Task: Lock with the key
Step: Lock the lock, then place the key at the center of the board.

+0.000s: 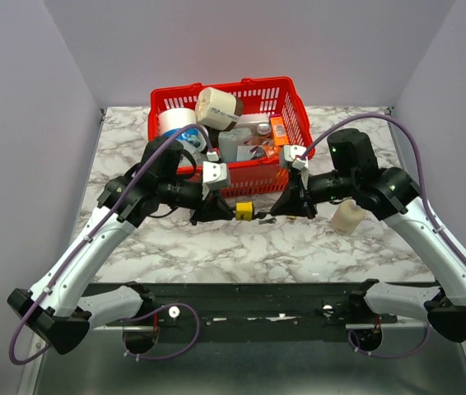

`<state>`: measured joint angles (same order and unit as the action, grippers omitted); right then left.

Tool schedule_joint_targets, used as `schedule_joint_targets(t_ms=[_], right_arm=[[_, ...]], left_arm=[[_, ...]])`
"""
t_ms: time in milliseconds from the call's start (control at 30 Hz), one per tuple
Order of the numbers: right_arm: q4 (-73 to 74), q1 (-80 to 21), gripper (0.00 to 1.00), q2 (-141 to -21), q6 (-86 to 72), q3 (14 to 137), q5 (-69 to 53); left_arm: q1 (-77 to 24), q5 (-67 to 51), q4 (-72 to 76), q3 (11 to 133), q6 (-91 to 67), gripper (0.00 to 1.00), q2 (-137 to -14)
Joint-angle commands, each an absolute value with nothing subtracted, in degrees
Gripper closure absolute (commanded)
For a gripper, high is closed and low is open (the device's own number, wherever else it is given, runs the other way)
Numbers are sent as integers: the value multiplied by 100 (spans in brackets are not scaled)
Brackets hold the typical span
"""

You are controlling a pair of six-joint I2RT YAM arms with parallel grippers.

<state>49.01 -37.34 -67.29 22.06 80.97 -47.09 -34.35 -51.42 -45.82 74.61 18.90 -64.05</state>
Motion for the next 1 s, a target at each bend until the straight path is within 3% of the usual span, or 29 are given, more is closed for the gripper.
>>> schedule_joint_targets(t_ms=[0, 233, 367, 500, 667, 967], right_arm=[[5264, -3595, 99, -6469, 2145, 7981, -4675], [5011, -3314, 99, -6416, 1769, 7726, -4807], [3635, -3357, 99, -6459, 1153, 6945, -4887], [2411, -4032, 99, -6530, 766, 6304, -4027], [576, -5017, 99, -6740, 536, 5704, -2527], [-1132, -6521, 99, -8452, 1336, 5625, -547]], left_arm=[[-3182, -5071, -5158, 7304, 2487, 100, -6144], [-2462, -5106, -5695, 7102, 2777, 100, -5714], [-1917, -5116, -5599, 7224, 2392, 100, -5406], [-1373, -4441, -4740, 7348, 1417, 100, -5169], [-248, -4491, -3868, 6988, 27, 100, -4720], [912, -4412, -2725, 7031, -1880, 100, -4869]])
